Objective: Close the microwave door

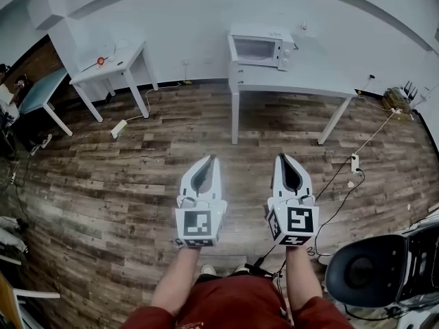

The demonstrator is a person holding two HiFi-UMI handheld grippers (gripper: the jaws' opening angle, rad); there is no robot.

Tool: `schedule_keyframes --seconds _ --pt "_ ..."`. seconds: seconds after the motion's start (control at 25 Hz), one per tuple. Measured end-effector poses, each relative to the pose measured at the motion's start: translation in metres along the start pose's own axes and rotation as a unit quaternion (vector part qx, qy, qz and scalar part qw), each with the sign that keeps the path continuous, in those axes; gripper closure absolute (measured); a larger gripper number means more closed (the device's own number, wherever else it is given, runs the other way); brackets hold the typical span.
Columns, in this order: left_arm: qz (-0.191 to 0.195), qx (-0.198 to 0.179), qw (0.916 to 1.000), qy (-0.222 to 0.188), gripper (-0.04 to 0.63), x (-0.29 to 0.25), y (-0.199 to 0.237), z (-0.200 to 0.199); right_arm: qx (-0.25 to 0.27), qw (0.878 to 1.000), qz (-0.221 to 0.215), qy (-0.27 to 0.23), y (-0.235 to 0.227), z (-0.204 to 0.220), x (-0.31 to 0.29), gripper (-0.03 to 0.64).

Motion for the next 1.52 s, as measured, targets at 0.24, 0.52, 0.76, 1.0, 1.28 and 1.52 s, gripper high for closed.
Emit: schedule_keyframes --seconds 0.24,0.52,0.76,1.0,1.28,1.52 --pt "-0.012 -0.003 0.9999 0.002 0.568 -0.004 -0.019 0.003 -0.011 1.0 -0.011 -0.005 -0.017 0.005 0.004 0.589" --pt "-0.025 -0.017 0.9995 0.001 0.568 -0.013 -0.039 0.003 -0.015 1.0 -0.025 -0.011 -0.035 0.014 0.005 0.589" --pt "-0.021 -0.009 0.9997 -0.004 0.569 -0.03 -0.038 0.008 -0.009 1.0 -0.024 -0.007 -0.037 0.021 -0.007 0.589" --pt "-0.004 -0.006 0.9999 -0.014 0.569 -0.065 -0.018 0.014 -0.006 1.0 -0.011 -0.009 -0.036 0.026 -0.042 0.589" --pt "0.02 -0.004 0.9998 -0.004 0.569 -0.122 0.036 0.029 0.008 1.0 0.009 0.005 -0.024 0.024 -0.11 0.589" --pt "0.034 0.001 0.9994 -0.01 0.569 -0.168 0.084 0.025 0.009 1.0 0.025 0.01 -0.01 0.019 -0.17 0.589"
Point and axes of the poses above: the fingertips, and each gripper's own axes: x backward along the fingers, y to its left, z out of its underside, the point moved 8 cm from there along x, backward along the fingers, and after that the axes turned 7 degrees about y, right-handed, at the moved point
